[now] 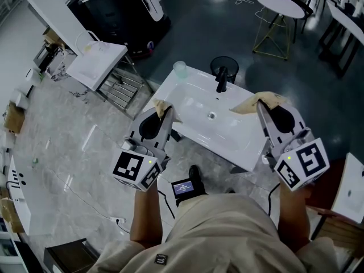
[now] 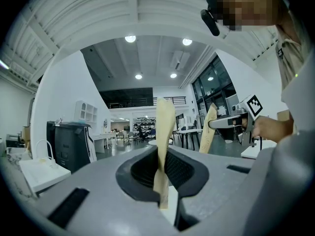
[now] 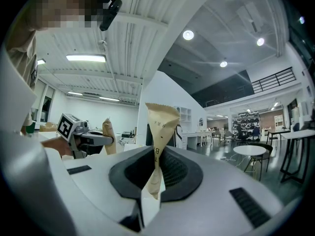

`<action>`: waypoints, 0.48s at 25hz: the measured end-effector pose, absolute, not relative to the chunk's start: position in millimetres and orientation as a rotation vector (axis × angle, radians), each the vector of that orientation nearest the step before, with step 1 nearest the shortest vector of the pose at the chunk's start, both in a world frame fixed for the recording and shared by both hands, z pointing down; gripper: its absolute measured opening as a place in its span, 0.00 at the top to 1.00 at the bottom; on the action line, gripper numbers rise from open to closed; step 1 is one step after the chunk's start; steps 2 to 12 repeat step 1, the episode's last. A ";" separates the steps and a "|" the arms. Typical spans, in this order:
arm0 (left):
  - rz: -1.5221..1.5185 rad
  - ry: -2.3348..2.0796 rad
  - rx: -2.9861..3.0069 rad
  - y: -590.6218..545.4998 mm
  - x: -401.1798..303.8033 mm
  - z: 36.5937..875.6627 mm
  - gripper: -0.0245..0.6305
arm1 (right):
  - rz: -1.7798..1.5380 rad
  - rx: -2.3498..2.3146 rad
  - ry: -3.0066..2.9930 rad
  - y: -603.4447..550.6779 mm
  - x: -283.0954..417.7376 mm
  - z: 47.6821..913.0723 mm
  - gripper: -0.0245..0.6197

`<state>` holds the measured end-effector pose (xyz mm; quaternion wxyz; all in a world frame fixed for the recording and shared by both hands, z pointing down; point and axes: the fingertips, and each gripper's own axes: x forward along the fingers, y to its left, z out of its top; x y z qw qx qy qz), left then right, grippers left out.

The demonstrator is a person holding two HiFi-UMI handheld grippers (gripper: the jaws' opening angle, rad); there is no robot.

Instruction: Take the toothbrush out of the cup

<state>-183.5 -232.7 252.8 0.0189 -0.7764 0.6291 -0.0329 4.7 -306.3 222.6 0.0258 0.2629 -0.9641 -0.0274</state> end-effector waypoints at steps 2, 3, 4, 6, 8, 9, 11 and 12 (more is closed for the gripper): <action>-0.104 1.954 -2.412 -232.9 -183.8 253.3 0.92 | -0.086 0.812 -2.979 -306.4 4.4 222.5 0.92; -0.104 1.954 -2.412 -232.9 -183.8 253.3 0.92 | -0.086 0.812 -2.979 -306.4 4.4 222.5 0.92; -0.104 1.954 -2.412 -232.9 -183.8 253.3 0.92 | -0.086 0.812 -2.979 -306.4 4.4 222.5 0.92; -0.104 1.954 -2.412 -232.9 -183.8 253.3 0.92 | -0.086 0.812 -2.979 -306.4 4.4 222.5 0.92; -0.104 1.954 -2.412 -232.9 -183.8 253.3 0.92 | -0.086 0.812 -2.979 -306.4 4.4 222.5 0.92; -0.104 1.954 -2.412 -232.9 -183.8 253.3 0.92 | -0.086 0.812 -2.979 -306.4 4.4 222.5 0.92; -0.104 1.954 -2.412 -232.9 -183.8 253.3 0.92 | -0.086 0.812 -2.979 -306.4 4.4 222.5 0.92; -0.104 1.954 -2.412 -232.9 -183.8 253.3 0.92 | -0.086 0.812 -2.979 -306.4 4.4 222.5 0.92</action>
